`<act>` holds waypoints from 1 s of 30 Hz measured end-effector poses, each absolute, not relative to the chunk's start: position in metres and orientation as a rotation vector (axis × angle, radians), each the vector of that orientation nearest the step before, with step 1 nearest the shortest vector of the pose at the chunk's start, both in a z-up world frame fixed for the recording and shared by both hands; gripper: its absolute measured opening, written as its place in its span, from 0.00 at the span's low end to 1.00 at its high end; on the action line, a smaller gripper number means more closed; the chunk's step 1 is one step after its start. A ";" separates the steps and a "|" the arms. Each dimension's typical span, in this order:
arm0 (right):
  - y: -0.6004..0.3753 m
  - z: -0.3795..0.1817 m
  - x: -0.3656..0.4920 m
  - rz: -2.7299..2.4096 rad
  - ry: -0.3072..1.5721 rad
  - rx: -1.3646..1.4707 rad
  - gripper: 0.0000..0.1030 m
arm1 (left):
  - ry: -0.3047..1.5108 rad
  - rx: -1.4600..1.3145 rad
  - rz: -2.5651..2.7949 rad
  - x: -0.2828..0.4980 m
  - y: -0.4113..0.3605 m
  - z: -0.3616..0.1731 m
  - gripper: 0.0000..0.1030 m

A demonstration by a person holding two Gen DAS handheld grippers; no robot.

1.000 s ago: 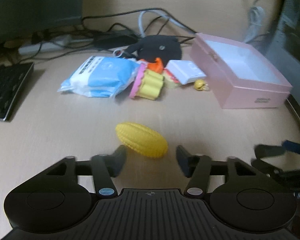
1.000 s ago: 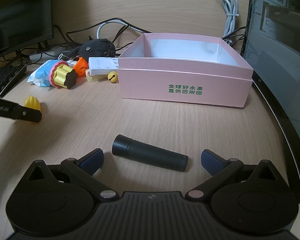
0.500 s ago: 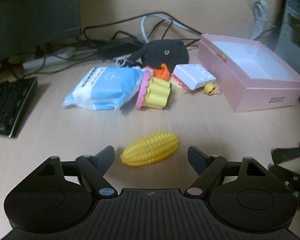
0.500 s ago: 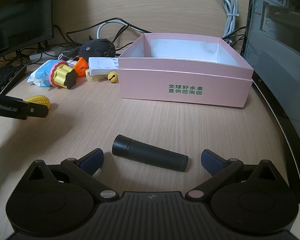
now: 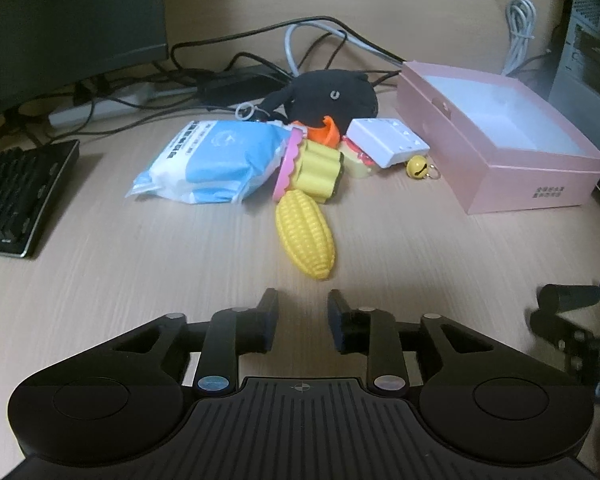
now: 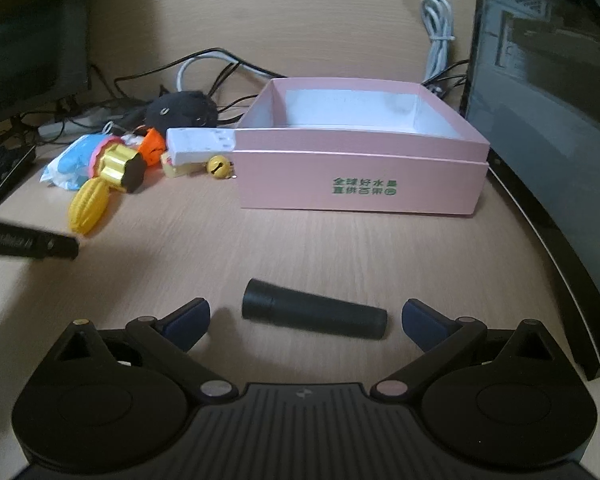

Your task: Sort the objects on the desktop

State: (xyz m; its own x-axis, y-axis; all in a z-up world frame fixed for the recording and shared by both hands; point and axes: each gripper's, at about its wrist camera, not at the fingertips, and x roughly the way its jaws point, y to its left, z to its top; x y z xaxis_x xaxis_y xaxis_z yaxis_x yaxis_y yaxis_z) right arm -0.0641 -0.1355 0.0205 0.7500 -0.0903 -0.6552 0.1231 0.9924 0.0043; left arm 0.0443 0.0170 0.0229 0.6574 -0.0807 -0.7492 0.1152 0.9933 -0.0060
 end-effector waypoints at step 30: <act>-0.123 0.020 -0.061 -0.180 0.750 -0.015 0.99 | 0.798 -0.071 -0.085 0.104 0.015 0.020 0.77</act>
State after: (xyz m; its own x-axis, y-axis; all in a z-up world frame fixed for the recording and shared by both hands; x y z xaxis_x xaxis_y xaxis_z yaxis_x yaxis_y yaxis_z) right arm -0.0606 -0.1228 0.0201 0.7173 -0.1679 -0.6762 0.1572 0.9845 -0.0776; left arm 0.1043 0.0145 0.0202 0.6947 -0.1033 -0.7118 0.0496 0.9942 -0.0958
